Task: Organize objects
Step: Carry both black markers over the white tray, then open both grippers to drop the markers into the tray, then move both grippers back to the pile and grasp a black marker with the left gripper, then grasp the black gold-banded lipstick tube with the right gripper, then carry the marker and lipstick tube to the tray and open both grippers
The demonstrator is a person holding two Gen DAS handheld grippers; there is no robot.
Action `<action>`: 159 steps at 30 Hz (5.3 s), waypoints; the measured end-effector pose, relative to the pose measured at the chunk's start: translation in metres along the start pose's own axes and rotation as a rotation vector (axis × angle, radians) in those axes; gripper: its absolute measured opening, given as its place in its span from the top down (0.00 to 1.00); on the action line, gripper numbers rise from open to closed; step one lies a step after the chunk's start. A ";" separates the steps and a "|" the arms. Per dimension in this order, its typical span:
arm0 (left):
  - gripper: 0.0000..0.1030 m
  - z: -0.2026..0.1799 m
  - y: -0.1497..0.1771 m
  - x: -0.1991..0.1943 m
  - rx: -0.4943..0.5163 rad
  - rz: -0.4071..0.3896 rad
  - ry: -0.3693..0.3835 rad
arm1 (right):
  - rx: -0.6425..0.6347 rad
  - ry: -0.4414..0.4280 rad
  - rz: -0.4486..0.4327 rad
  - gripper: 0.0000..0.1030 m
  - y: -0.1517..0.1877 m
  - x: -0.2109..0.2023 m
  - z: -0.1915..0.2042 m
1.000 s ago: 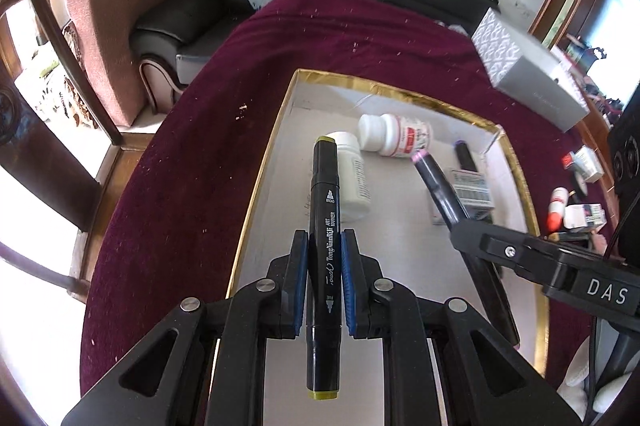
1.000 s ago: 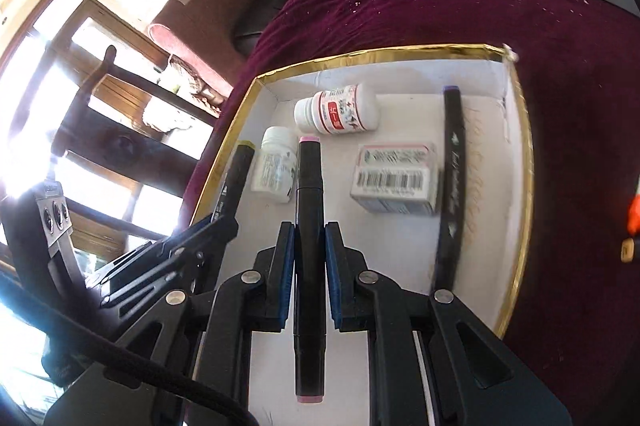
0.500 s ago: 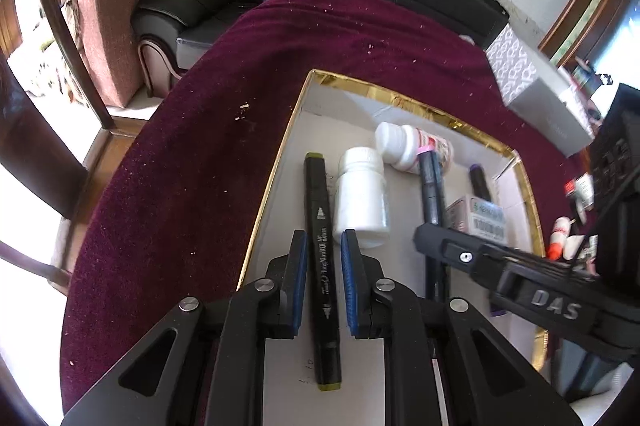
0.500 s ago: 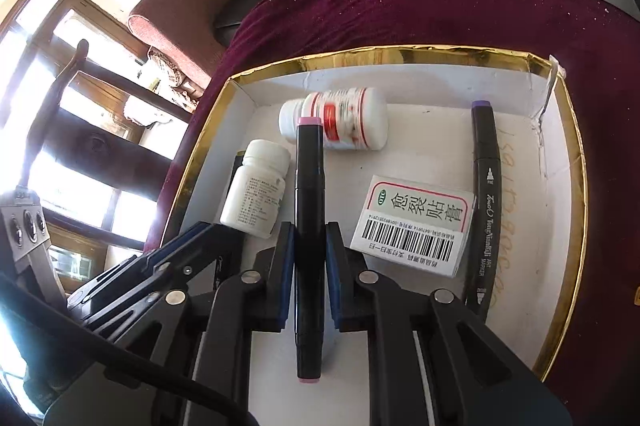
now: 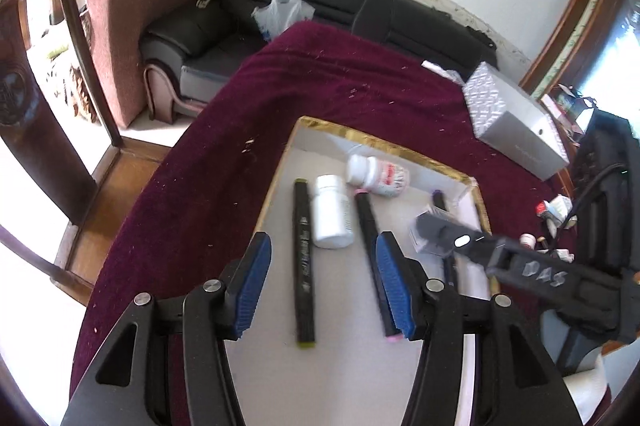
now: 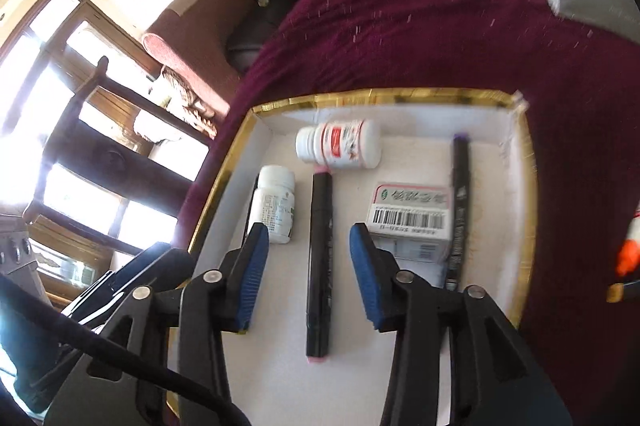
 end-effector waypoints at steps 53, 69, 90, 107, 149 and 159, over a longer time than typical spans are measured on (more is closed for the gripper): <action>0.47 -0.353 0.018 0.129 0.729 0.186 0.303 | 0.377 0.287 -0.611 0.00 0.036 -0.244 -0.324; 0.52 -0.387 0.030 0.126 0.830 0.149 0.288 | 0.403 0.277 -0.565 0.00 0.031 -0.234 -0.333; 0.89 -0.321 0.054 0.095 0.540 0.144 0.271 | 0.295 0.191 -0.548 0.00 0.037 -0.229 -0.302; 0.89 -0.276 0.060 0.035 0.414 0.043 0.329 | 0.116 0.363 -0.243 0.32 0.043 -0.157 -0.253; 0.89 -0.071 0.059 -0.090 0.132 -0.238 0.163 | -0.083 0.050 -0.155 0.85 0.085 -0.131 -0.053; 0.89 -0.035 0.062 -0.029 0.115 -0.080 0.117 | -0.115 0.083 -0.029 0.85 0.083 -0.051 -0.022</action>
Point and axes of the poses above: each gripper's, at about its wrist camera, not at the fingertips, and x roughly the way its jaws point, z to its left, y to its underside, the point moved 2 cm from there along x, roughly the way its jaws point, and after that the axes turned 15 degrees about x, right-handed, at the moved point
